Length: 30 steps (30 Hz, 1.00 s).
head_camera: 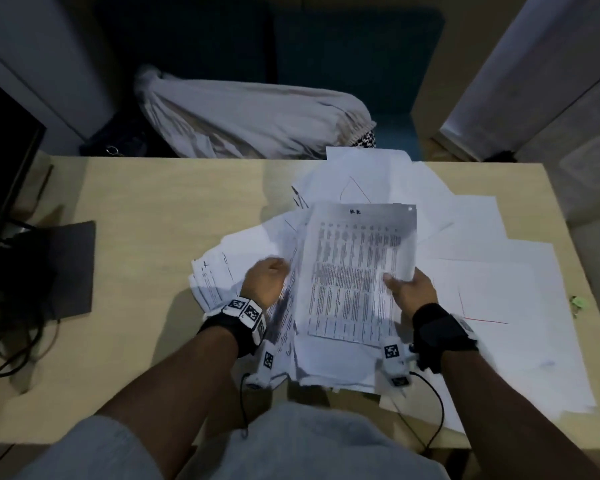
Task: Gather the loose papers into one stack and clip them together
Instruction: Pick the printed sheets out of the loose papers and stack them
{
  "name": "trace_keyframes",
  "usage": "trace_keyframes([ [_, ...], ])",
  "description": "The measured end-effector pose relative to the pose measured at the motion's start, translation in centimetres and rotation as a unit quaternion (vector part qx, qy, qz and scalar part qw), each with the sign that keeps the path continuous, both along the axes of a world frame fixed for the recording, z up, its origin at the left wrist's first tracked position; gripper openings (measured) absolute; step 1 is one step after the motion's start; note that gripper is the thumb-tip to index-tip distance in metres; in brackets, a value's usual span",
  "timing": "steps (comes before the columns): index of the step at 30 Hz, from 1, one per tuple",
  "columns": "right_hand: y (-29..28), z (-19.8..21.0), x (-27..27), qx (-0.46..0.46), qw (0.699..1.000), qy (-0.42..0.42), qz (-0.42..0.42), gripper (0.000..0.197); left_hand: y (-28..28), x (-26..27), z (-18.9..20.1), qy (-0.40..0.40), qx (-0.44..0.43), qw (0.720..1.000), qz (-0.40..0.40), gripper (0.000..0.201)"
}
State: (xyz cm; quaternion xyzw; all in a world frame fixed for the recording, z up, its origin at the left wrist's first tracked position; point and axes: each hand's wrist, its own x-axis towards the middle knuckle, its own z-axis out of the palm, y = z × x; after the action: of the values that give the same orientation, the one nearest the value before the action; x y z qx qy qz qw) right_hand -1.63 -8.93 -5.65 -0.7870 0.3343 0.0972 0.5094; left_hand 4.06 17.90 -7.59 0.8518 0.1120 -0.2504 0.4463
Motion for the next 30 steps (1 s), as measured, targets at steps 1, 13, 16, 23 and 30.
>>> trace_keyframes([
  [1, -0.3, -0.1, -0.3, -0.008, 1.000, 0.000, -0.004, 0.035, 0.6, -0.2, -0.9, -0.035, 0.097, 0.994, -0.046, 0.051],
  [13, -1.4, -0.2, -2.8, 0.061, 0.992, 0.007, -0.106, 0.038, 0.6, -1.7, -1.7, 0.016, 0.301, 0.948, -0.101, 0.120],
  [16, -0.7, -0.6, -3.5, 0.044, 0.996, 0.022, -0.069, 0.038, 1.4, -1.3, -1.8, 0.047, 0.247, 0.966, -0.064, 0.111],
  [23, 1.8, -2.2, -3.9, 0.129, 0.986, 0.040, -0.098, 0.036, 3.1, -2.1, -0.3, -0.002, 0.007, 0.998, -0.065, 0.032],
  [30, 3.7, -1.9, -2.5, 0.175, 0.981, 0.016, -0.082, 0.044, 2.0, -3.0, 0.9, 0.154, -0.272, 0.947, 0.079, 0.028],
])
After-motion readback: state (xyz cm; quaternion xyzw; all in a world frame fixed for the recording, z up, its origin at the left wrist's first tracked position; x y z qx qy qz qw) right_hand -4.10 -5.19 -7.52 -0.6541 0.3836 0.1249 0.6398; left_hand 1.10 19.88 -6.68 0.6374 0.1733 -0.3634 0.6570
